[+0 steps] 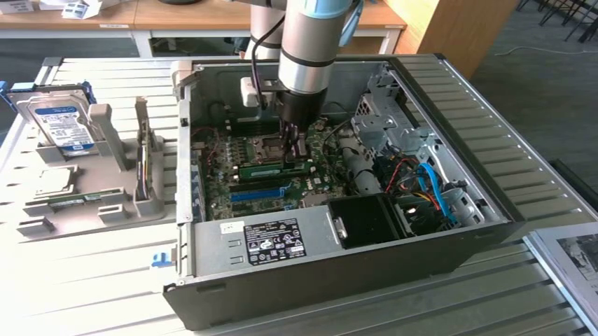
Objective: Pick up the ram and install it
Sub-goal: 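Insert the ram into the slot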
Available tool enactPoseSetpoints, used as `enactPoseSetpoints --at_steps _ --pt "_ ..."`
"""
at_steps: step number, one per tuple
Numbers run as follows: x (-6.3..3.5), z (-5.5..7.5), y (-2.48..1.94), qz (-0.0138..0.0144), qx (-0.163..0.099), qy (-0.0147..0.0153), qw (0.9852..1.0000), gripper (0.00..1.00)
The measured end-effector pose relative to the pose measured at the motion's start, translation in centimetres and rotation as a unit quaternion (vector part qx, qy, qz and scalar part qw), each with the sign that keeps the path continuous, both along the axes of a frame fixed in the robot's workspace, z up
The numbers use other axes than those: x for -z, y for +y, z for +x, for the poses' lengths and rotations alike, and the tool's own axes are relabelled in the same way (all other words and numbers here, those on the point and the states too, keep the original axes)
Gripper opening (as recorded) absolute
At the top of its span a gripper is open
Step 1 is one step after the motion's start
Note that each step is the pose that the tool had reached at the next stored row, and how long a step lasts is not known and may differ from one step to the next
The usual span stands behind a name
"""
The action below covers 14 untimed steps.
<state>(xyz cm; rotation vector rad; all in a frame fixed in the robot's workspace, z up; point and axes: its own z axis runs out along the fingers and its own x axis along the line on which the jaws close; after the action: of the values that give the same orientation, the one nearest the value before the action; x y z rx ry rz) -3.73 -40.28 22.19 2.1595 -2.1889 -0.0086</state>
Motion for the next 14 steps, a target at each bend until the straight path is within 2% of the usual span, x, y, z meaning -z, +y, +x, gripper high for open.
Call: enactPoseSetpoints --at_steps 6,7,8,14 --pt "0.0 0.0 0.0 0.0 0.0 0.0 1.0 0.12" --pt "0.0 0.0 0.0 0.0001 0.0 0.0 1.0 0.13" --pt "0.0 0.0 0.0 0.0 0.0 0.0 1.0 0.2" --pt "0.0 0.0 0.0 0.0 0.0 0.0 1.0 0.2"
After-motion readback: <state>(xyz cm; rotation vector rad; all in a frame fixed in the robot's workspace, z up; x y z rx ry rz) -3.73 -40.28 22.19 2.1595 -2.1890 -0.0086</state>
